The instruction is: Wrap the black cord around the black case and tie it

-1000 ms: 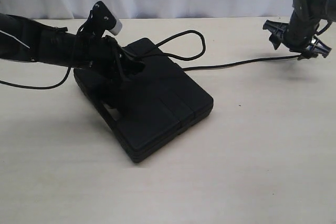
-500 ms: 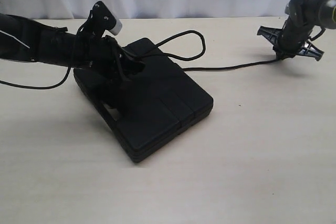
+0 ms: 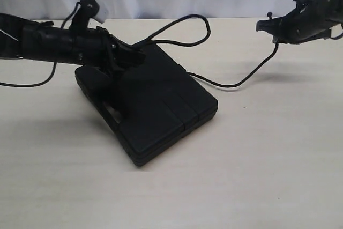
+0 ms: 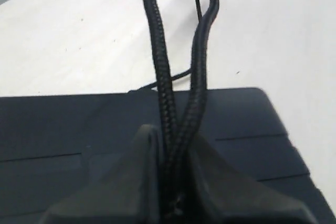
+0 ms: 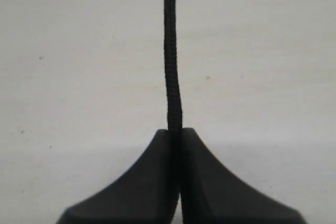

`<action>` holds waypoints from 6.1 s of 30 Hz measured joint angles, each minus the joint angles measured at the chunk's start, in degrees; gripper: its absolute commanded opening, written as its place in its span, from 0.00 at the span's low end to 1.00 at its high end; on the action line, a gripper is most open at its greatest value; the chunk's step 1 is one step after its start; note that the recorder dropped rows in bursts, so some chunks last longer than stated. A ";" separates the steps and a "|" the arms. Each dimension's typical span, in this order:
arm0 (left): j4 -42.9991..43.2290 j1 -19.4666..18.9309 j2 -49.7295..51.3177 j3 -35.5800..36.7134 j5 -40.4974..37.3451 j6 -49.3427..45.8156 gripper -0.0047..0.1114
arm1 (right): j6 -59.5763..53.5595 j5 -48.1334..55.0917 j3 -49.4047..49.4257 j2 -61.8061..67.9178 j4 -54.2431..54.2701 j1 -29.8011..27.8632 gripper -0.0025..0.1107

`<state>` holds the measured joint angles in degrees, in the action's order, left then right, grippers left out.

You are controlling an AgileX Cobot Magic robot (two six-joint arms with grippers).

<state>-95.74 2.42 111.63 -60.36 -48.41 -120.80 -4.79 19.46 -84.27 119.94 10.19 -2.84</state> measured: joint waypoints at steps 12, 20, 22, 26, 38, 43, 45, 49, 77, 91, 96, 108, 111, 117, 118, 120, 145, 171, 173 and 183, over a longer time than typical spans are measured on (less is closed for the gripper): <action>0.71 -6.75 0.14 0.00 -9.64 4.62 0.04 | -71.64 -11.64 24.17 -17.33 41.12 12.69 0.06; 1.80 -9.87 0.14 0.00 -9.86 10.40 0.04 | -80.54 -8.60 24.17 -18.28 42.63 21.52 0.06; 2.72 -9.87 0.14 0.00 -10.24 11.30 0.04 | -81.05 -10.11 24.17 -18.28 42.63 23.66 0.06; 3.94 -9.87 0.14 0.00 -11.25 12.35 0.04 | -81.29 -12.32 24.17 -18.28 42.63 26.16 0.06; 3.80 -13.90 10.38 -5.23 -19.90 17.80 0.04 | -77.62 -13.26 22.11 -18.28 43.27 26.96 0.06; 3.80 -13.90 14.83 -7.32 -20.13 20.35 0.04 | -77.51 -13.14 22.11 -18.28 45.63 26.96 0.06; 3.80 -13.66 15.38 -7.32 -20.13 20.57 0.04 | -77.61 -13.14 22.11 -18.28 46.81 26.96 0.06; 2.90 -13.11 15.38 -7.36 -20.43 21.54 0.04 | -77.61 -11.76 22.11 -18.28 48.07 26.96 0.06; -1.40 -11.56 11.35 -7.45 -20.53 46.77 0.04 | -70.84 -5.08 22.11 -18.28 58.33 24.69 0.06; -0.67 -8.03 11.35 -7.45 -20.53 47.50 0.04 | -72.39 -5.73 15.25 -11.22 64.37 24.69 0.06; 0.15 -6.78 11.35 -7.45 -20.53 46.94 0.04 | -72.30 -4.81 11.24 -6.80 66.82 24.69 0.06; 6.33 -4.34 11.26 -7.45 -20.53 33.82 0.15 | -72.30 -2.78 6.94 -2.93 69.10 24.69 0.06; 8.05 -3.68 11.26 -7.45 -20.53 30.66 0.32 | -72.30 -2.69 6.95 -2.80 69.10 24.69 0.06; 9.84 -2.42 11.26 -7.45 -20.53 29.23 0.62 | -72.30 -2.58 6.95 -2.80 69.10 24.69 0.06; 9.93 -2.47 11.26 -7.45 -20.53 29.23 0.63 | -72.30 -2.58 6.95 -2.80 69.10 24.69 0.06; 10.11 -2.74 10.83 -7.58 -20.53 29.23 0.63 | -72.30 -2.58 6.95 -2.80 69.10 24.69 0.06; 23.31 -5.48 10.75 -30.69 -7.49 59.32 0.63 | -72.77 -1.85 6.95 -2.80 69.55 24.69 0.06; 22.20 1.73 21.89 -43.64 -1.52 54.60 0.15 | -73.35 -1.50 6.95 -2.80 69.59 24.69 0.06; 22.20 1.63 21.89 -43.64 -1.52 54.60 0.09 | -73.35 -1.50 6.95 -2.80 69.59 24.69 0.06; 21.98 1.63 21.89 -43.64 -2.09 52.06 0.04 | -68.79 -1.50 6.95 -2.80 69.13 24.69 0.42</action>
<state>-73.77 4.05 133.52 -104.00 -50.51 -68.74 -73.58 17.96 -77.31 117.15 79.32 21.85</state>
